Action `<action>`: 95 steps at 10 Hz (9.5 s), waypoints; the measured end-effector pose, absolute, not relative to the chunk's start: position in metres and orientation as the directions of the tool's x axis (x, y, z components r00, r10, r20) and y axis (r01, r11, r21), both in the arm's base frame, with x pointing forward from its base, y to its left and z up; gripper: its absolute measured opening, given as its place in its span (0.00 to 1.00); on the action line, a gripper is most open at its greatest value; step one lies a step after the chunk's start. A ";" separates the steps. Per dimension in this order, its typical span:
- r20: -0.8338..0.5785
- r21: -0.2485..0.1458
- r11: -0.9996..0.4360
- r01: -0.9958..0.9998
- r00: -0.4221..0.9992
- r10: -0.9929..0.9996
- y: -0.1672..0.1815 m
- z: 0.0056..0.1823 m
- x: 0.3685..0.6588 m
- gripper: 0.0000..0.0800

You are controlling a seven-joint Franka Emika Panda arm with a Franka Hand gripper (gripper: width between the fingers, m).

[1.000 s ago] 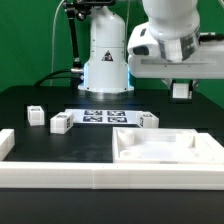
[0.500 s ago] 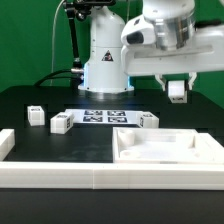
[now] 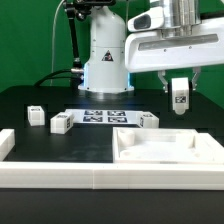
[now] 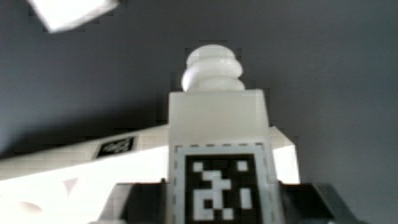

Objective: Assemble one leg

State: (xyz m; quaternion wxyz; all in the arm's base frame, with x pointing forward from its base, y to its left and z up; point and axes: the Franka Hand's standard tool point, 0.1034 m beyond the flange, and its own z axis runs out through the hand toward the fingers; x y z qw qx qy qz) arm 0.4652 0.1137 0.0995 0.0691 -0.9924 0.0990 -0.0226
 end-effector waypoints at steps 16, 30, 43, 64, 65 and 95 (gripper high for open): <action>0.455 -0.112 -0.993 0.025 0.890 -0.029 0.106 0.119 0.562 0.36; 0.522 -0.093 -0.993 0.076 0.853 0.017 0.115 0.083 0.610 0.36; 0.530 -0.098 -0.994 0.044 0.848 -0.014 0.117 0.067 0.599 0.80; -0.009 -0.157 -0.988 -0.006 1.000 -0.005 0.120 0.078 0.617 0.60; -0.011 -0.154 -0.988 -0.014 1.000 -0.012 0.118 0.078 0.618 0.43; -0.057 -0.040 -0.998 0.050 0.997 0.052 0.124 0.073 0.608 0.81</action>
Offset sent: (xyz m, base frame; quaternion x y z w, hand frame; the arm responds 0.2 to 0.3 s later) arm 0.0144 -0.0294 0.0122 -0.0975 0.0878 -0.1650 0.9775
